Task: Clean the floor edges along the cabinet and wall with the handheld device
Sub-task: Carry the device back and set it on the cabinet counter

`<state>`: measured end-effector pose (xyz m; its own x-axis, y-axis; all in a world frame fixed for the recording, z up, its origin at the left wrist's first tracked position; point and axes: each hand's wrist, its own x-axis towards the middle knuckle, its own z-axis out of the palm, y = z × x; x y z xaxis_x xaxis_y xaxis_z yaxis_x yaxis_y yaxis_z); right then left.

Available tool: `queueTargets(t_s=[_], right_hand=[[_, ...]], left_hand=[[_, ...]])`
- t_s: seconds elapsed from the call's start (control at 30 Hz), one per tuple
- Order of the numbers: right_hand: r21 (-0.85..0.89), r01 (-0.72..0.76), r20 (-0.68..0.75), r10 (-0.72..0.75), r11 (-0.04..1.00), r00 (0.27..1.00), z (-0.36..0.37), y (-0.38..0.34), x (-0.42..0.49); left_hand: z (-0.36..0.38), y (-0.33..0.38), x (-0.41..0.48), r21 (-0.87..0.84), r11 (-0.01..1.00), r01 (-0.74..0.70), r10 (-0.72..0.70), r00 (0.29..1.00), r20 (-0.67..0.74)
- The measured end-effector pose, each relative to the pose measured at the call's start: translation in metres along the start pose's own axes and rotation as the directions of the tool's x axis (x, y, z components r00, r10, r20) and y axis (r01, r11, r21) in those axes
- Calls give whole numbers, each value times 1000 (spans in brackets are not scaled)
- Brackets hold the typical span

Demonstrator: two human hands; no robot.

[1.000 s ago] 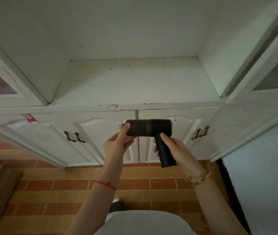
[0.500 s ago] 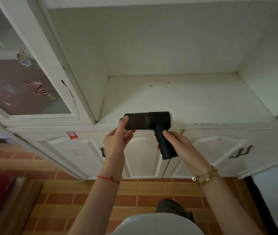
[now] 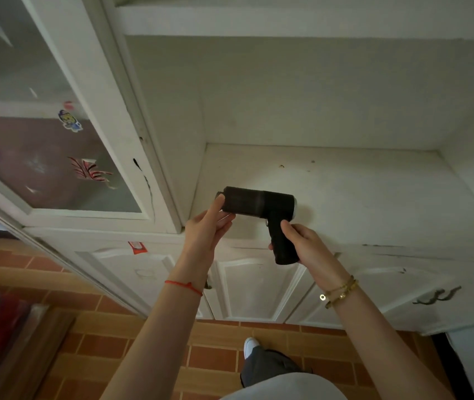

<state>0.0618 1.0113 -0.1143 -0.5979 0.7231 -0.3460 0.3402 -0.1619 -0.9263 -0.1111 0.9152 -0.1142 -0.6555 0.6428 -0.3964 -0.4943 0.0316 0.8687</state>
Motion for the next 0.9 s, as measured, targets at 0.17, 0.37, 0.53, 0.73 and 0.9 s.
queueTargets(t_s=[0.17, 0.37, 0.53, 0.73, 0.9], right_hand=[[-15, 18, 3, -18, 1000, 1000, -13, -16, 36], [-34, 49, 27, -48, 998, 998, -28, -40, 93], [-35, 60, 32, -59, 998, 998, -28, -54, 148], [-111, -13, -12, 12, 994, 1000, -14, -61, 205], [-87, -76, -81, 69, 993, 994, -3, -69, 238]], left_hand=[[16, 6, 32, -51, 998, -21, 22, 1000, 15], [45, 18, 68, -142, 989, -43, 46, 999, 18], [59, 24, 103, -62, 994, -89, 91, 996, 26], [69, 33, 143, 39, 995, -91, 94, 992, -78], [70, 42, 172, 66, 996, -65, 69, 995, -65]])
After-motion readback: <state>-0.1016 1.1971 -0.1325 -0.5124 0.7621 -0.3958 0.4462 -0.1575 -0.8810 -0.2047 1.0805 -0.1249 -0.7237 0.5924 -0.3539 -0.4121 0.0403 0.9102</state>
